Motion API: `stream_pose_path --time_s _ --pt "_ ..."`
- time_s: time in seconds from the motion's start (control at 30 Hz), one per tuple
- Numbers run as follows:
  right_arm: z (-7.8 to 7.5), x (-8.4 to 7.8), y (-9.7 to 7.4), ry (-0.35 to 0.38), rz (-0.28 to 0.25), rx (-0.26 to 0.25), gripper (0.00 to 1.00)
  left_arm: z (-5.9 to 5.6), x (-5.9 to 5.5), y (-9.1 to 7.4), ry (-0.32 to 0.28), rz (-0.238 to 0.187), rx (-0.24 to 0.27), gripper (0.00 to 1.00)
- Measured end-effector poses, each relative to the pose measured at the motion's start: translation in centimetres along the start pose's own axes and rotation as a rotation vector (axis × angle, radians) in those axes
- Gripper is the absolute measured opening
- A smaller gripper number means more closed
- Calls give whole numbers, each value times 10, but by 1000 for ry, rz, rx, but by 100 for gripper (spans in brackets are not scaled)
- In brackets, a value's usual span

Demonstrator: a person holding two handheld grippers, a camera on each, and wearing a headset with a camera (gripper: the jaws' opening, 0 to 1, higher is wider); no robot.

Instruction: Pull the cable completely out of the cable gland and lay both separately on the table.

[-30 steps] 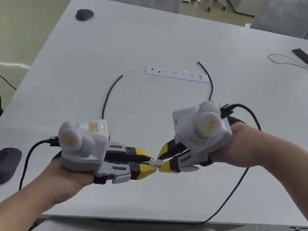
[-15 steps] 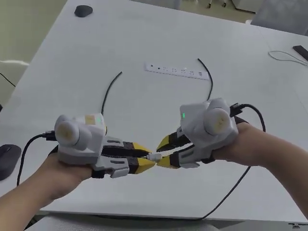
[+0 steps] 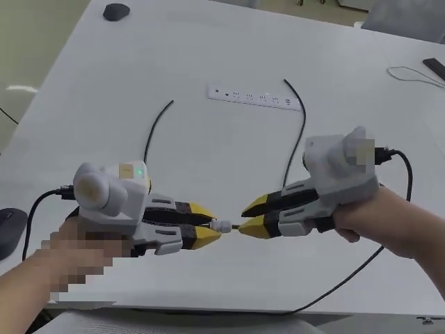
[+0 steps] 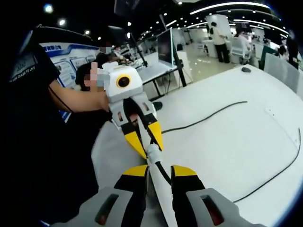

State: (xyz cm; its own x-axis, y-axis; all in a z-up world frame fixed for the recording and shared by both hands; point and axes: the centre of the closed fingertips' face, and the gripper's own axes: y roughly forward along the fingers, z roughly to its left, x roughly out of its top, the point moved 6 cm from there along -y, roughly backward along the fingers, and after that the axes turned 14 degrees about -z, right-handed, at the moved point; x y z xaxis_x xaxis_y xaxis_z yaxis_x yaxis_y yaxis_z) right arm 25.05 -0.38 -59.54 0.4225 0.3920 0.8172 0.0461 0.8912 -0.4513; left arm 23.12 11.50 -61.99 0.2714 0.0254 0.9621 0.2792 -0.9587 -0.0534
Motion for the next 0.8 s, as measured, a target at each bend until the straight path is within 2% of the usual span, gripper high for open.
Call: stream_pose_path --time_s 0.07,0.17,0.37,0.47,0.6,0.8 --pt "4 3 5 65 -52 83 16 0 1 1 13 -5 -13 15" --pt "5 5 8 76 -67 144 16 -1 4 1 32 -20 -33 15" --pt "-4 5 12 119 -89 162 16 0 7 1 28 -26 -42 15" --pt "-2 4 13 192 -104 195 15 2 7 0 25 -26 -39 15" --pt "-1 5 13 191 -144 213 15 2 7 1 12 -22 -34 15" --pt "0 1 15 171 -124 222 13 3 7 2 2 -14 -32 15"
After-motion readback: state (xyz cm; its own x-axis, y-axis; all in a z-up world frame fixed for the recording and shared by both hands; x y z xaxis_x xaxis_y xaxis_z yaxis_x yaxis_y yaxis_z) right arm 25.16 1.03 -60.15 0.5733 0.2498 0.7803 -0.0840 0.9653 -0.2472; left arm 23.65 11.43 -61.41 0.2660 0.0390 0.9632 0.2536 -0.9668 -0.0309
